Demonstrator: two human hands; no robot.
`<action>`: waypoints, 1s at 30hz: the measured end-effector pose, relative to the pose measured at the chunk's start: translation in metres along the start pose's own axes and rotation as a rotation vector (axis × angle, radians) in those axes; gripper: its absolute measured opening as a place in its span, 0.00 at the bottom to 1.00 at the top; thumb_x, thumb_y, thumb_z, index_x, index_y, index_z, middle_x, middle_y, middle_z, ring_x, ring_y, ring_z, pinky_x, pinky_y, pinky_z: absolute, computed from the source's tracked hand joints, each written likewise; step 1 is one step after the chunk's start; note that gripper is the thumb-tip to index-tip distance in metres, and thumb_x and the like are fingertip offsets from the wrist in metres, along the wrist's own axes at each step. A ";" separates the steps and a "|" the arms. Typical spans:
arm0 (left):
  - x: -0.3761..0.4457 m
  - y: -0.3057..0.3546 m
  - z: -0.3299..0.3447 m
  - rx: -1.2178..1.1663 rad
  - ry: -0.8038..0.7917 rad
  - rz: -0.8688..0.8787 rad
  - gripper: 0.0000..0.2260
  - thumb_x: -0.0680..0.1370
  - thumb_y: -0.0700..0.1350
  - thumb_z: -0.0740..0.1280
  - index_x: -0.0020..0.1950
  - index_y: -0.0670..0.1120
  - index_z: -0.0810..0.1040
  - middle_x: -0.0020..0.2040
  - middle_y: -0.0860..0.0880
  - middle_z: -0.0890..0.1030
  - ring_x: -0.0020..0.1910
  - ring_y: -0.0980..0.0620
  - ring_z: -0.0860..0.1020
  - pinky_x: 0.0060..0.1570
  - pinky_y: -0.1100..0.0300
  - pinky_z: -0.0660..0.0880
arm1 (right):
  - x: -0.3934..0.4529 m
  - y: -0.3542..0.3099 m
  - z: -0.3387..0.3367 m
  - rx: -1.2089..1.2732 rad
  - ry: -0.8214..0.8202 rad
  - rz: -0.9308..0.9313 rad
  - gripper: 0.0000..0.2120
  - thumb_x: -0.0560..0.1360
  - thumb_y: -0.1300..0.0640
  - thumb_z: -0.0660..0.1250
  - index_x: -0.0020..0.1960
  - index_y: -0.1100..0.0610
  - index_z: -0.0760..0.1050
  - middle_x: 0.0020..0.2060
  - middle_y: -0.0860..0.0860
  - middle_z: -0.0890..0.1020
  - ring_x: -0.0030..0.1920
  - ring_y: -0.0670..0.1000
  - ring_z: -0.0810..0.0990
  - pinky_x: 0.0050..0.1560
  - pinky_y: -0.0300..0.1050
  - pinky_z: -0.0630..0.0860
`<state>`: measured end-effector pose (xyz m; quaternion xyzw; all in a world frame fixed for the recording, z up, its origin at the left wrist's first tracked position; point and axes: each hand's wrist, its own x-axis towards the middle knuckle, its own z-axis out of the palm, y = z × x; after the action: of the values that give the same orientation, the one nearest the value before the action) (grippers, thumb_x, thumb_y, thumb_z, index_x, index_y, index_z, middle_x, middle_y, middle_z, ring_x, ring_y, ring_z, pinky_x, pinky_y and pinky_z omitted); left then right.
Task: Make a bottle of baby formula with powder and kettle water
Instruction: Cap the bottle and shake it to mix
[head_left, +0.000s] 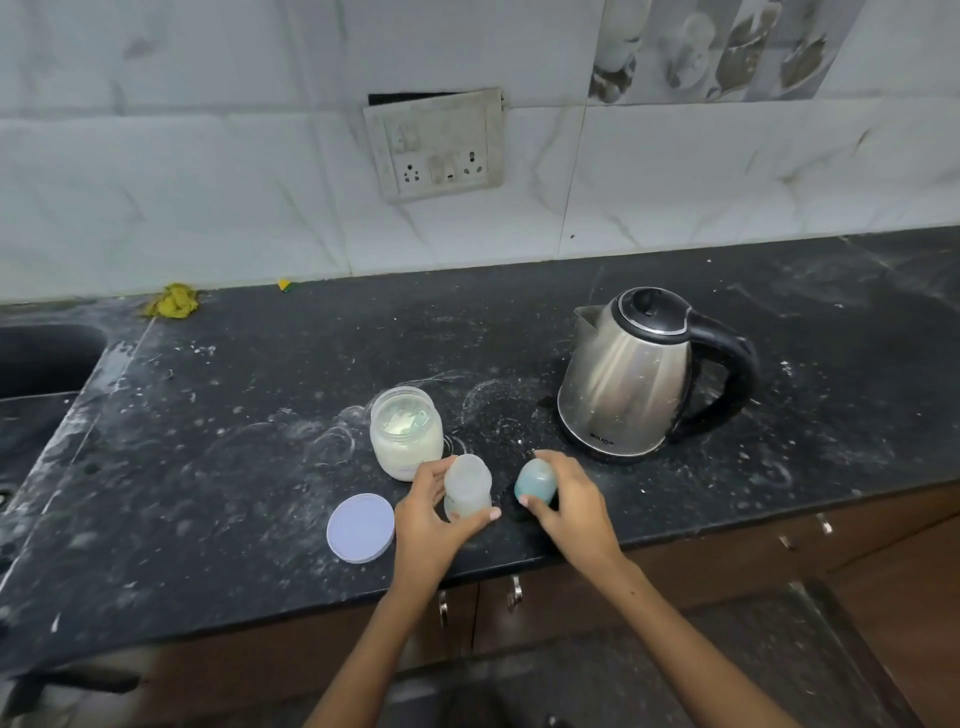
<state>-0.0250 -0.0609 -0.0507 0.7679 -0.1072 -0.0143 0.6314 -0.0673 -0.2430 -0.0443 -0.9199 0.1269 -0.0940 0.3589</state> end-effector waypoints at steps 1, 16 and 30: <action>0.002 -0.003 -0.006 0.009 -0.064 0.002 0.29 0.62 0.43 0.82 0.59 0.50 0.74 0.57 0.57 0.81 0.58 0.62 0.78 0.60 0.67 0.74 | -0.001 0.000 -0.002 0.037 0.029 0.015 0.26 0.71 0.57 0.74 0.67 0.56 0.71 0.61 0.53 0.77 0.59 0.55 0.77 0.59 0.48 0.73; 0.008 -0.004 0.005 0.054 -0.125 0.060 0.24 0.66 0.47 0.79 0.55 0.53 0.69 0.54 0.56 0.80 0.54 0.60 0.80 0.52 0.66 0.77 | 0.010 -0.045 -0.041 0.542 -0.067 -0.019 0.22 0.77 0.62 0.69 0.67 0.47 0.71 0.59 0.51 0.78 0.56 0.48 0.82 0.54 0.40 0.79; 0.011 -0.007 0.010 0.158 -0.139 0.119 0.22 0.70 0.57 0.71 0.54 0.47 0.66 0.49 0.52 0.80 0.46 0.55 0.80 0.44 0.52 0.78 | 0.021 -0.069 -0.020 -0.007 -0.276 -0.308 0.23 0.72 0.59 0.71 0.63 0.44 0.70 0.58 0.48 0.72 0.58 0.45 0.73 0.60 0.42 0.72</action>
<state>-0.0153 -0.0713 -0.0583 0.8046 -0.1969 -0.0215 0.5598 -0.0415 -0.2126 0.0191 -0.9339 -0.0652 -0.0205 0.3508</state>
